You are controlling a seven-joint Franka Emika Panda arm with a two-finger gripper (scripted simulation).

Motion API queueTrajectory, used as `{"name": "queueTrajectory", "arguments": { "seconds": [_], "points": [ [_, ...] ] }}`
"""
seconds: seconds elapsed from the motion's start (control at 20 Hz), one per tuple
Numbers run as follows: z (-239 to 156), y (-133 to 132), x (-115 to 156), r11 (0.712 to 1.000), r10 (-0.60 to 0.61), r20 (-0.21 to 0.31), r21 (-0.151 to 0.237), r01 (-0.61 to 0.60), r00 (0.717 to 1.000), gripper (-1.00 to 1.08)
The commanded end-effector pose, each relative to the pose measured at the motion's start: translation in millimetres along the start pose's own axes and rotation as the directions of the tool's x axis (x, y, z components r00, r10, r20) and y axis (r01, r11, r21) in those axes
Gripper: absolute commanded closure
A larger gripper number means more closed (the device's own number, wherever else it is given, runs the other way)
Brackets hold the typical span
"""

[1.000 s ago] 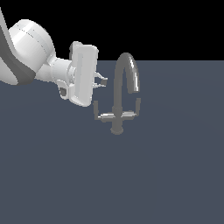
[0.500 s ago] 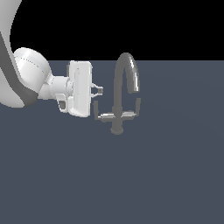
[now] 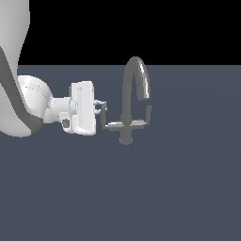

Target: Turn on the faucet by rotating a designated handle.

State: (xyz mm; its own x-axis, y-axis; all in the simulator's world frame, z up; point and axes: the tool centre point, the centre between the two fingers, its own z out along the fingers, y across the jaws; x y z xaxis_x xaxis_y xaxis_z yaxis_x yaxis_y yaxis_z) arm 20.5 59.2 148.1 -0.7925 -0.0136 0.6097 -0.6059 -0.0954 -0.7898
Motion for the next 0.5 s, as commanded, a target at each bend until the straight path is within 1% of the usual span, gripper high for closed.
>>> {"name": "queueTrajectory", "arguments": {
  "seconds": [0.0, 0.25, 0.45],
  "points": [
    [-3.4, 3.3, -5.6, 0.998, -0.048, 0.002, 0.03, 0.048, 0.999, 1.08],
    [-8.1, 8.2, -12.8, 0.992, -0.11, 0.0, 0.07, 0.11, 0.994, 1.08],
    [-9.9, 10.2, -15.5, 0.988, -0.133, -0.001, 0.085, 0.133, 0.991, 1.08]
  ]
}}
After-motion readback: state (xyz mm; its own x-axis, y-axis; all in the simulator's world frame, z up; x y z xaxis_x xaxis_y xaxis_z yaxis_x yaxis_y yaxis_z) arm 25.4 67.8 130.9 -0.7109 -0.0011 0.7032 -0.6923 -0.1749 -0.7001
